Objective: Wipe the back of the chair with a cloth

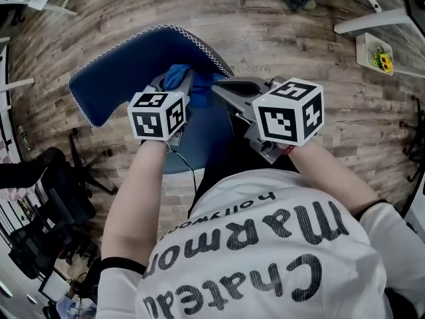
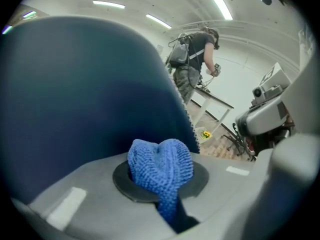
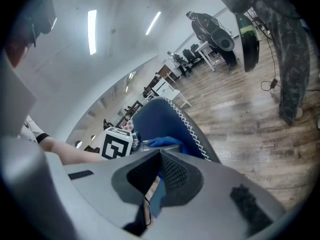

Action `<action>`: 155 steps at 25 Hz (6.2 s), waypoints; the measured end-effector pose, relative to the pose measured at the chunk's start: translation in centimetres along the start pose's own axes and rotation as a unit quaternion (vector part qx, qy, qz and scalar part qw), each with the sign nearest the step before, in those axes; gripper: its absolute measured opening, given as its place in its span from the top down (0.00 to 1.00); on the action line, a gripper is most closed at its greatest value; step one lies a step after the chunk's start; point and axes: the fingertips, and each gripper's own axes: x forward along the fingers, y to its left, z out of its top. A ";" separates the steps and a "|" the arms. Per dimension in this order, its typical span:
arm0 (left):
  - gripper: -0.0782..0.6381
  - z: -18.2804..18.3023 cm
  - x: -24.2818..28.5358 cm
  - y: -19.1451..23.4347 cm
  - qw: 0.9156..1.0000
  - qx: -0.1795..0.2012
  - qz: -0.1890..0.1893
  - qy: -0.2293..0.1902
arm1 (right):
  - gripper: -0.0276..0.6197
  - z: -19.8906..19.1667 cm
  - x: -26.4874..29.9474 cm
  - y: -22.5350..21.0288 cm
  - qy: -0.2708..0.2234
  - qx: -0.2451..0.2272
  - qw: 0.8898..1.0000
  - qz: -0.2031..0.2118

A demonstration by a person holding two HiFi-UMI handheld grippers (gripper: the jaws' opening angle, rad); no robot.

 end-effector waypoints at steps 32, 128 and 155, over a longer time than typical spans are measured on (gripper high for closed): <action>0.83 -6.4 -2.3 9.5 0.983 -0.090 0.158 0.028 | 0.94 -0.4 2.7 -3.6 0.058 -0.002 0.998 0.005; 0.84 4.2 -26.6 -2.2 0.937 -0.169 0.090 -0.292 | 0.94 6.5 1.9 18.3 0.005 -0.314 0.944 0.100; 0.84 6.8 -43.3 -23.0 0.852 -0.074 0.118 -0.505 | 0.94 5.2 -17.3 30.8 -0.149 -0.359 0.900 0.198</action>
